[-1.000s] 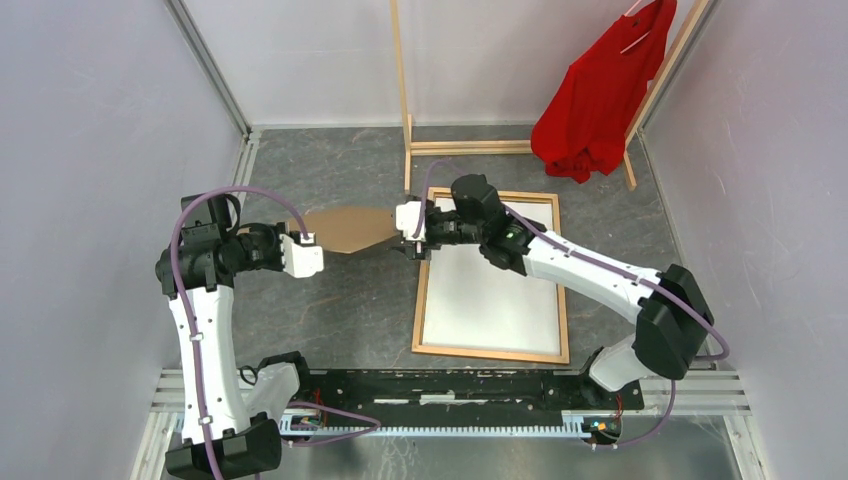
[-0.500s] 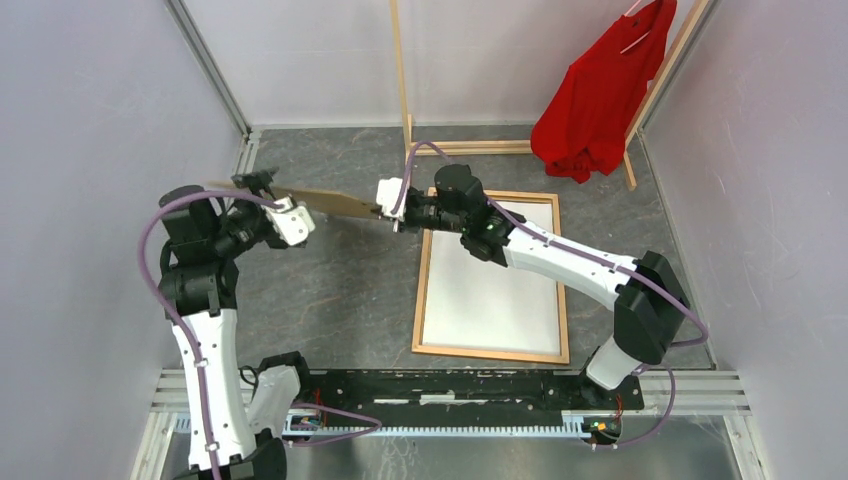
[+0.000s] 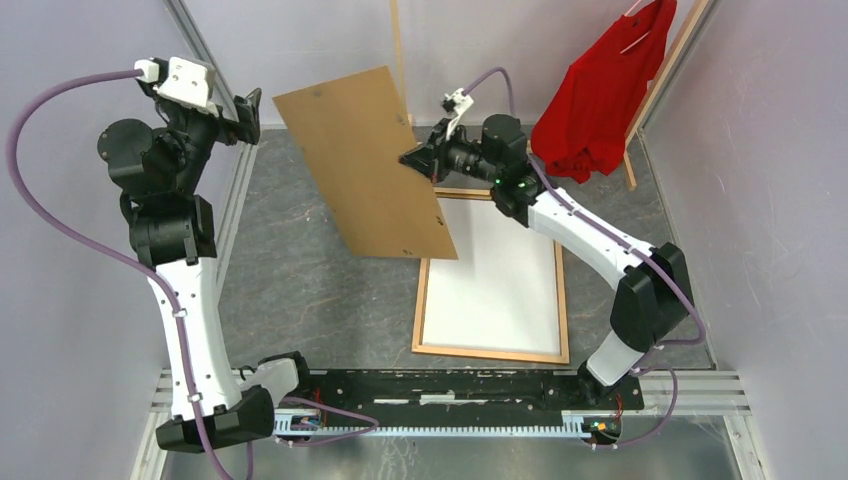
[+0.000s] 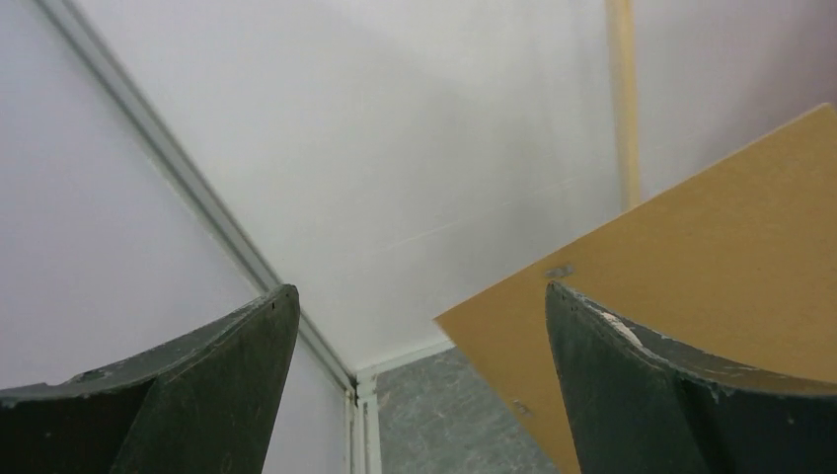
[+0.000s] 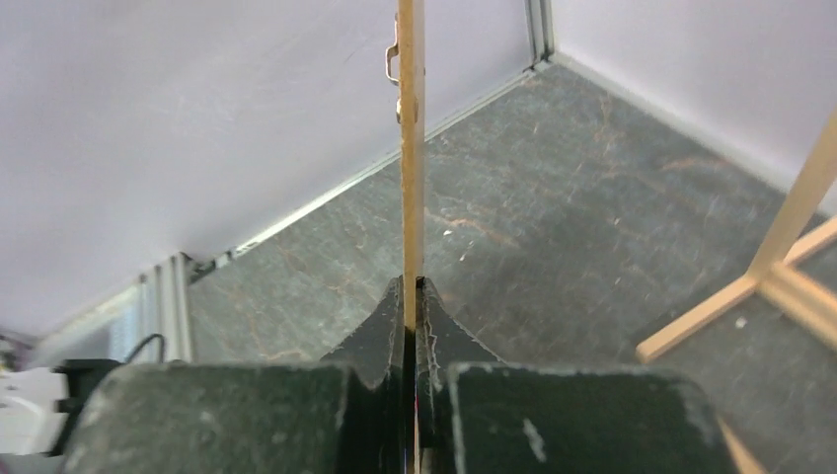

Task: Put the photo into the frame
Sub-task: Place the photo frame item in the photo frame.

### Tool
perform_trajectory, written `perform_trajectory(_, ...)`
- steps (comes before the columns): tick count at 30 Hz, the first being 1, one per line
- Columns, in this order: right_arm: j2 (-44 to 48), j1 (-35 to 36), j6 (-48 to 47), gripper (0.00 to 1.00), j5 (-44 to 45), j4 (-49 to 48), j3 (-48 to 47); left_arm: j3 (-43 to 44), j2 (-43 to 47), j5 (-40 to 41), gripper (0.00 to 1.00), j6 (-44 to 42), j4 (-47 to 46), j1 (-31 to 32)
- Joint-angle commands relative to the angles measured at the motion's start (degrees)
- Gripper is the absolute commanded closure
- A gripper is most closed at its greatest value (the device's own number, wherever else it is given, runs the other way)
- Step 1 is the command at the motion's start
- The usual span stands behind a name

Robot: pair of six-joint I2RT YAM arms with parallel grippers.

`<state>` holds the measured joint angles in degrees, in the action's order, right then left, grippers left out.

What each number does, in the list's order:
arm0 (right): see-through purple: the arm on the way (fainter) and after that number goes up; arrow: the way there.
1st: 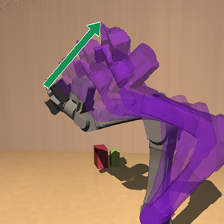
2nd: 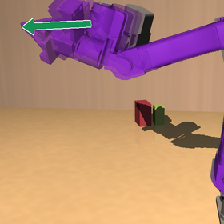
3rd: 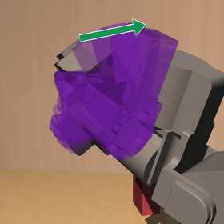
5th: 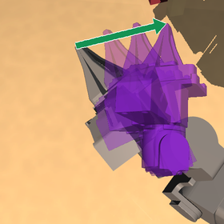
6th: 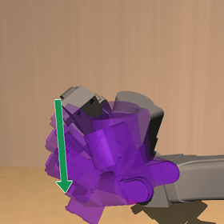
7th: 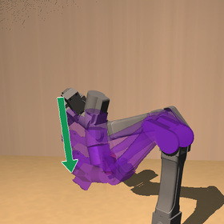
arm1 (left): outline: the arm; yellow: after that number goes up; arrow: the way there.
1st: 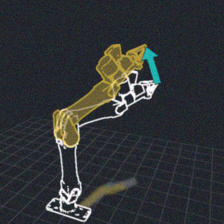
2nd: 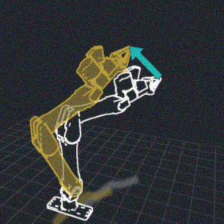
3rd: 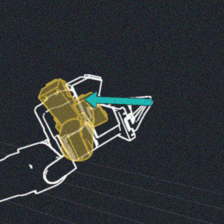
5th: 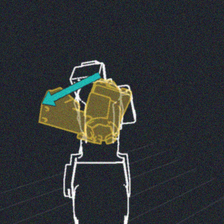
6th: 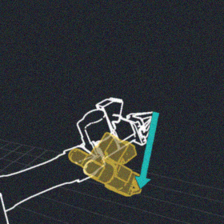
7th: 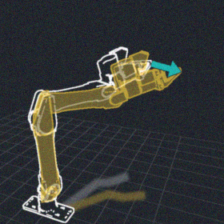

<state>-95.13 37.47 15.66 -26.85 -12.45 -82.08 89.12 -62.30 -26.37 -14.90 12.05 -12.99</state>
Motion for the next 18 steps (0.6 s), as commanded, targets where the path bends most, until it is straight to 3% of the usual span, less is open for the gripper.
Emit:
perform_trajectory(1, 5.1, -4.5, 19.8, 1.00, -8.2, -7.9, 1.7, 0.6, -2.0, 10.1, 0.00, 4.9, 6.3, 0.0)
perform_trajectory(6, 10.5, -11.1, 35.2, 1.00, -12.5, -13.4, 11.6, -7.4, -3.0, 14.2, 0.00, 0.4, 9.3, 0.1)
perform_trajectory(10, 14.9, -17.1, 47.1, 1.00, -16.6, -20.7, 22.6, -13.6, -4.7, 12.2, 0.00, -2.3, 11.2, 0.0)
perform_trajectory(14, 22.0, -23.2, 47.6, 1.00, -17.7, -17.7, 31.3, -17.2, -8.6, 6.7, 0.00, -4.5, 15.3, 0.9)
perform_trajectory(18, 29.3, -31.6, 44.2, 1.00, -20.9, -10.5, 36.0, -20.8, -11.6, 7.0, 0.00, -8.5, 16.9, 7.5)
